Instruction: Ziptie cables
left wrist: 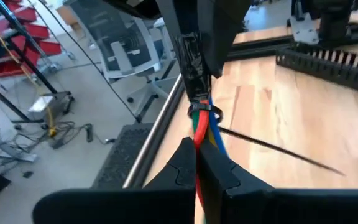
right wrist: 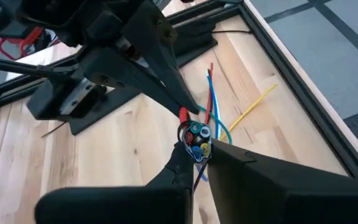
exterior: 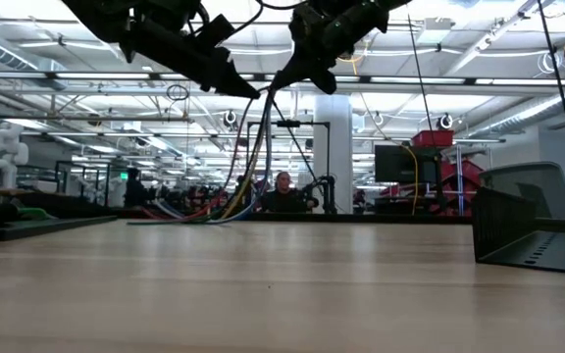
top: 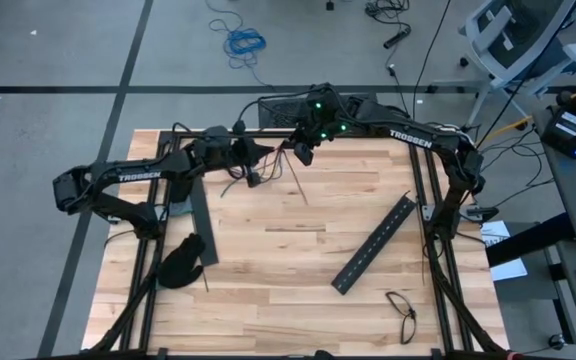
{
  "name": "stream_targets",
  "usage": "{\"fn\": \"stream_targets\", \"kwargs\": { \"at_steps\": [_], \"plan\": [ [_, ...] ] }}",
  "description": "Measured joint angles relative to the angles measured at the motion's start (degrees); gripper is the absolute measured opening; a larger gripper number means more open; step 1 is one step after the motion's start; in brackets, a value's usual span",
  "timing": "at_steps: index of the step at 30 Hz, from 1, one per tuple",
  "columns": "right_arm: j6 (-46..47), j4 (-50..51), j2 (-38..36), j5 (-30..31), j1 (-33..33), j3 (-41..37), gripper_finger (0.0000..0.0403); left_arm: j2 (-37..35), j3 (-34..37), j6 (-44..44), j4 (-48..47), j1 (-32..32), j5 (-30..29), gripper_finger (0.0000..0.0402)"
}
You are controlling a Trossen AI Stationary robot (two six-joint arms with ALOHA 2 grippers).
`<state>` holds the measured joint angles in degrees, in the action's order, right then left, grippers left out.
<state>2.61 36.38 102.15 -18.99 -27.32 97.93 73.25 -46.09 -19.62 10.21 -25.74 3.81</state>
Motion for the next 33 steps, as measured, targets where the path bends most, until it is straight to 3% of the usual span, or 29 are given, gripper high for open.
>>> {"fn": "stream_targets", "kwargs": {
  "at_steps": [8,13,17,24,33],
  "plan": [
    [-0.26,0.86,-0.02,1.29,-0.55,-0.02,0.0016,-0.04,0.04,8.41,-1.43,0.06,0.97,0.0078],
    [-0.3,0.72,-0.02,0.79,-1.1,-0.02,0.0011,-0.02,0.04,9.11,-4.0,0.11,1.17,0.0128],
    [-0.38,2.59,-0.02,-0.44,-0.74,-0.02,0.0011,-0.02,0.04,8.29,0.03,-0.12,-0.51,0.015],
    [-0.08,2.07,-0.02,-0.54,0.75,-0.07,0.0004,0.53,0.0,8.81,6.56,-1.15,3.28,0.0151],
    [1.23,-0.18,0.28,-0.23,1.07,-0.07,0.0003,2.47,0.0,8.83,10.09,-0.38,4.11,0.0075]
  ]
}}
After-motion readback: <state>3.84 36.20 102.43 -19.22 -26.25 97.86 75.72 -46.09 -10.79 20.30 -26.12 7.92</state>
